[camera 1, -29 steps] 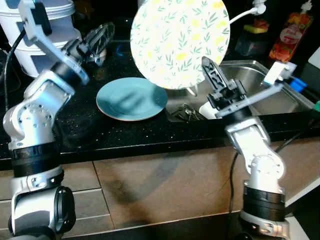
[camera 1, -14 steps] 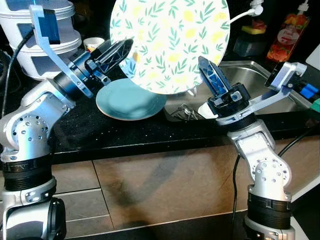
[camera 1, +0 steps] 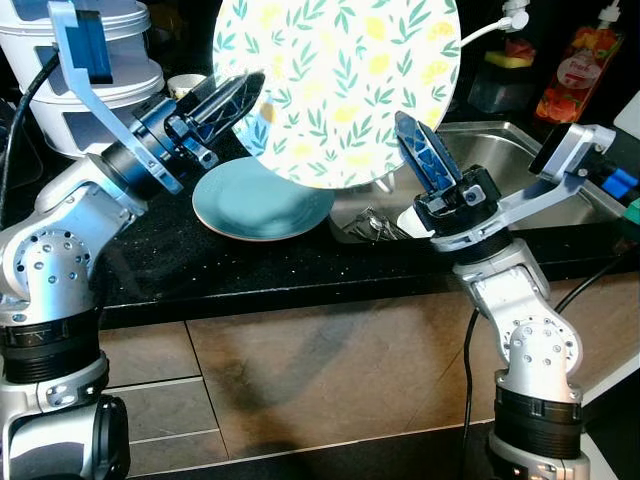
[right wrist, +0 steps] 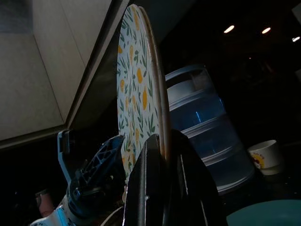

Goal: Kitchen organization

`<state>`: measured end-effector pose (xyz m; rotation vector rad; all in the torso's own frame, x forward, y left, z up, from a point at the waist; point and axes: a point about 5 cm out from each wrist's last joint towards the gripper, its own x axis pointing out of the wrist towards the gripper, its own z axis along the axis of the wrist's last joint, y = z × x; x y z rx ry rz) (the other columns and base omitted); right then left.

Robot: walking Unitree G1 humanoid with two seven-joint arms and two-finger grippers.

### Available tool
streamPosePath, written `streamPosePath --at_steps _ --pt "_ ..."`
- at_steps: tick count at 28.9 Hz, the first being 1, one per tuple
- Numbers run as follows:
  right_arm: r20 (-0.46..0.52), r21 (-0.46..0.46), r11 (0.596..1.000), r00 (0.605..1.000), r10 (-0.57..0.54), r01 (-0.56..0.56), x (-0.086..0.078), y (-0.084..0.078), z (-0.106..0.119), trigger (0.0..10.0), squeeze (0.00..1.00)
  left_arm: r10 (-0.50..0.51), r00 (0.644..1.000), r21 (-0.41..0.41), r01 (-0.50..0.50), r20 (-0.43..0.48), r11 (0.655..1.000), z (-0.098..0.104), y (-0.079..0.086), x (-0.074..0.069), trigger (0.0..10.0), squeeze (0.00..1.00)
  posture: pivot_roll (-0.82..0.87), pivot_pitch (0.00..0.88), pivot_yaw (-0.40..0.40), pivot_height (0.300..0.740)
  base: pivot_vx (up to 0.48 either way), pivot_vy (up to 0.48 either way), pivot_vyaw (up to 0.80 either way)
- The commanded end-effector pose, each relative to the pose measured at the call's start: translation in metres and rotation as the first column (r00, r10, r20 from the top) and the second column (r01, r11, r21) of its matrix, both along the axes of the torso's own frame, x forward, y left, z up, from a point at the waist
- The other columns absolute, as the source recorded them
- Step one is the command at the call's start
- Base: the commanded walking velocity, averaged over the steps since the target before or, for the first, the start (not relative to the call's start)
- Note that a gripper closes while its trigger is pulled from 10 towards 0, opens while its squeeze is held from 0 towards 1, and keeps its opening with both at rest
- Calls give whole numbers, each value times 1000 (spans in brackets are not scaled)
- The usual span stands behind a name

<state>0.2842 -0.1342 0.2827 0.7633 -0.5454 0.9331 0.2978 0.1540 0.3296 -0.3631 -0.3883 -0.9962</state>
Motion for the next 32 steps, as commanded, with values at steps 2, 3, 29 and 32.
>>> streamPosePath --at_steps 2,3,29,32 --pt "8 -25 998 998 60 -60 -5 13 1 0 0 -68 997 19 68 -44 997 -7 -17 -1 627 0 46 0 -18 740 0 0 0" --pt "-12 -19 998 998 67 -67 -5 15 -2 0 0 -49 994 13 50 -96 999 -12 -20 4 0 0 46 0 -18 740 0 0 0" --pt "-495 85 972 838 231 -218 74 74 -57 10000 1000 323 719 21 -395 -615 918 -98 21 43 0 0 184 5 -129 740 0 0 0" --pt "-480 99 979 853 204 -179 80 68 -54 10000 0 343 717 -14 -441 -608 897 -91 27 47 0 0 186 5 -124 740 0 0 0"
